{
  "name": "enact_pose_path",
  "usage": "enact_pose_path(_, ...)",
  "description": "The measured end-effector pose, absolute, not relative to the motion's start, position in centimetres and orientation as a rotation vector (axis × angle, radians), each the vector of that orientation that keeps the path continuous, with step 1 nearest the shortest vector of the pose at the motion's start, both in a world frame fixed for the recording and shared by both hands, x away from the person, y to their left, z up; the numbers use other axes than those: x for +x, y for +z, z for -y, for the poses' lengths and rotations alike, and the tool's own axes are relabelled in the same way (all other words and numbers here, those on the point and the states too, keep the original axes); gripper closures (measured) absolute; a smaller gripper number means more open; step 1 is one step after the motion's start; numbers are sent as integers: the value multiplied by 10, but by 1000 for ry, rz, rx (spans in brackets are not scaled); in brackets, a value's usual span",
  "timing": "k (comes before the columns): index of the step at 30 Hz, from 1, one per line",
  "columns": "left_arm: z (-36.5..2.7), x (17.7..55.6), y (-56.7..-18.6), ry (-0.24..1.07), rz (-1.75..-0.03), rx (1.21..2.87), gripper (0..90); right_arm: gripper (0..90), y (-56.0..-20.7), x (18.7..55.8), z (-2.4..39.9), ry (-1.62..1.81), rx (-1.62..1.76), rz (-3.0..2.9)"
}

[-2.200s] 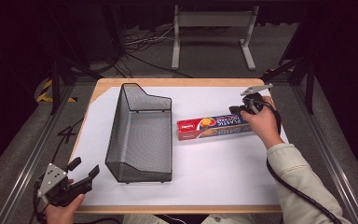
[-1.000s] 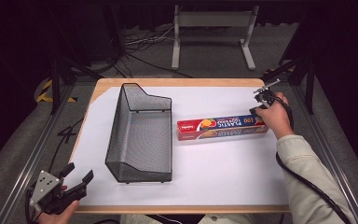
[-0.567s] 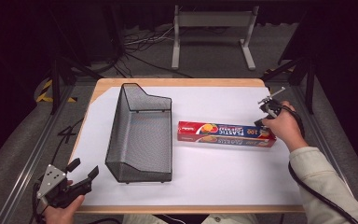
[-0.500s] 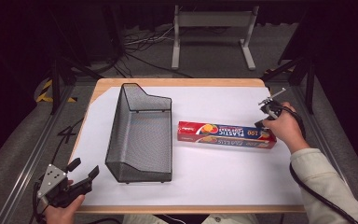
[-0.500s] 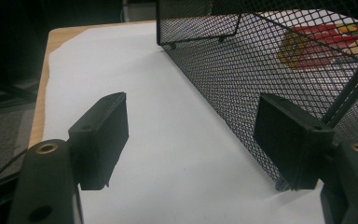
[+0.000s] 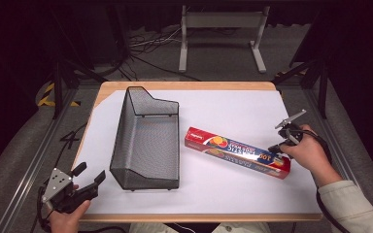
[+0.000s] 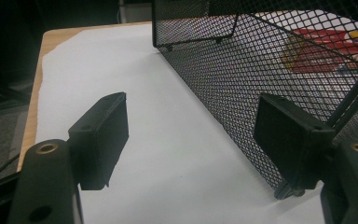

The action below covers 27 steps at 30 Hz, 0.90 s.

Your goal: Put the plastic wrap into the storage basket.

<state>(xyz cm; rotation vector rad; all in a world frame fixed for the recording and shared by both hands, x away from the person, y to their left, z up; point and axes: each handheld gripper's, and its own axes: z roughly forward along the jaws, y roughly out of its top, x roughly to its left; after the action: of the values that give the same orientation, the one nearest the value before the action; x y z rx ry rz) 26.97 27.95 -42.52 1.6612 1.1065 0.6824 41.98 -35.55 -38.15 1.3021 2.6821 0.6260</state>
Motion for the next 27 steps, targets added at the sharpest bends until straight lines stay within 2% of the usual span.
enact_pose_path(7, -280, 269, -425, 684, -1112, 1662, 270, 900, -383, 401, 353, 659, 1246, -2723)
enact_pose_path(13, -281, 269, -425, 684, -1116, 1657, 270, 900, -382, 400, 359, 739, 1238, -2678)
enact_pose_path(18, -280, 269, -425, 684, -1116, 1658, 270, 899, -364, 391, 363, 922, 1124, -2559)
enact_pose_path(20, -281, 269, -425, 685, -1115, 1660, 270, 843, -358, 386, 363, 1009, 1094, -2510)
enact_pose_path(21, -281, 269, -425, 685, -1115, 1660, 270, 843, -358, 386, 363, 1009, 1094, -2510)
enact_pose_path(23, -280, 269, -425, 687, -1116, 1655, 270, 751, -351, 379, 361, 1129, 1013, -2432)
enact_pose_path(25, -280, 269, -425, 687, -1117, 1656, 270, 695, -348, 375, 358, 1236, 974, -2374)
enact_pose_path(27, -280, 269, -425, 686, -1116, 1657, 270, 581, -346, 371, 354, 1320, 939, -2317)
